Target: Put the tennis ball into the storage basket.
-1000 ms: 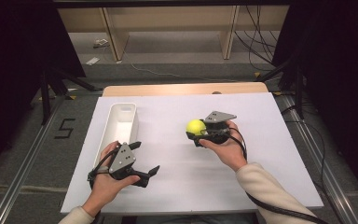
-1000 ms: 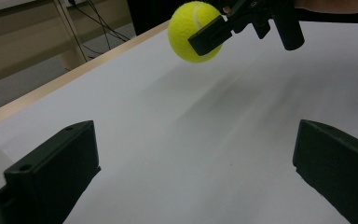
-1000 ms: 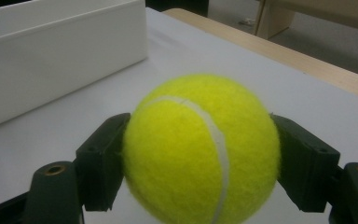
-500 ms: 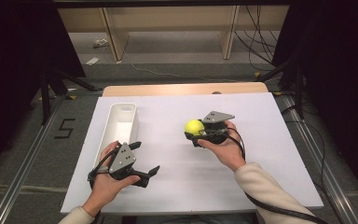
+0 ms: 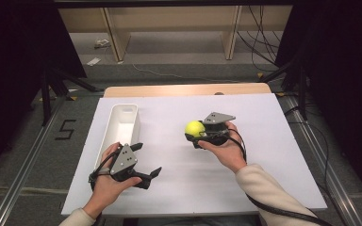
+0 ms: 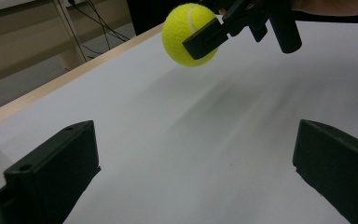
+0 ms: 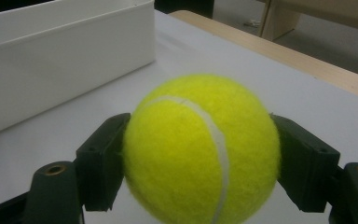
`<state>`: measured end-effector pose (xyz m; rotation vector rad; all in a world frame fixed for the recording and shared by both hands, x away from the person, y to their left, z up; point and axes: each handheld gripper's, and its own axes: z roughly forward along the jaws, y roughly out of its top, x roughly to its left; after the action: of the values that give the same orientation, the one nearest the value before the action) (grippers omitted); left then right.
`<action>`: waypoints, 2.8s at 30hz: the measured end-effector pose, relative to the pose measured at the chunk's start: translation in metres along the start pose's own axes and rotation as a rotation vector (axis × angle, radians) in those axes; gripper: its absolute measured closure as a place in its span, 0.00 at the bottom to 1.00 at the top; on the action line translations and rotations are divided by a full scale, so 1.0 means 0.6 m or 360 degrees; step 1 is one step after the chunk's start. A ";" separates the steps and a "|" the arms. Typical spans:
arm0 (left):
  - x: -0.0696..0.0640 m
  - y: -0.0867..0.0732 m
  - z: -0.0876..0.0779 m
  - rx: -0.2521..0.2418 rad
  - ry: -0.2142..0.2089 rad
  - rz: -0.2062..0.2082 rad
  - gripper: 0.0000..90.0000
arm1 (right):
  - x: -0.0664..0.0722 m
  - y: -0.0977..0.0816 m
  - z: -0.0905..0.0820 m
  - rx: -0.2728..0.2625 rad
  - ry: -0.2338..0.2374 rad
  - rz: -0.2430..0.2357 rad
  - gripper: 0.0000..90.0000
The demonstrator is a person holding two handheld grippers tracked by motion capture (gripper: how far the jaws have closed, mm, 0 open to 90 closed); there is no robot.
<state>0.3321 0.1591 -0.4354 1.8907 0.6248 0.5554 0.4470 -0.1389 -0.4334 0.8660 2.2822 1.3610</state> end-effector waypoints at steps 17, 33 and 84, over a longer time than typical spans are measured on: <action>0.000 0.000 0.000 -0.0001 0.0000 0.0006 0.00 | 0.006 0.002 0.006 0.0000 0.0012 -0.0003 0.29; 0.000 0.000 0.000 -0.0001 0.0000 0.0005 0.00 | 0.011 0.007 0.012 -0.0003 0.0024 -0.0012 0.29; -0.001 0.000 0.000 0.0001 -0.0002 0.0001 0.00 | 0.031 0.023 0.029 -0.0027 0.0066 -0.0028 0.29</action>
<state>0.3318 0.1590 -0.4355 1.8919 0.6235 0.5547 0.4477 -0.1103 -0.4292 0.8181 2.3000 1.4016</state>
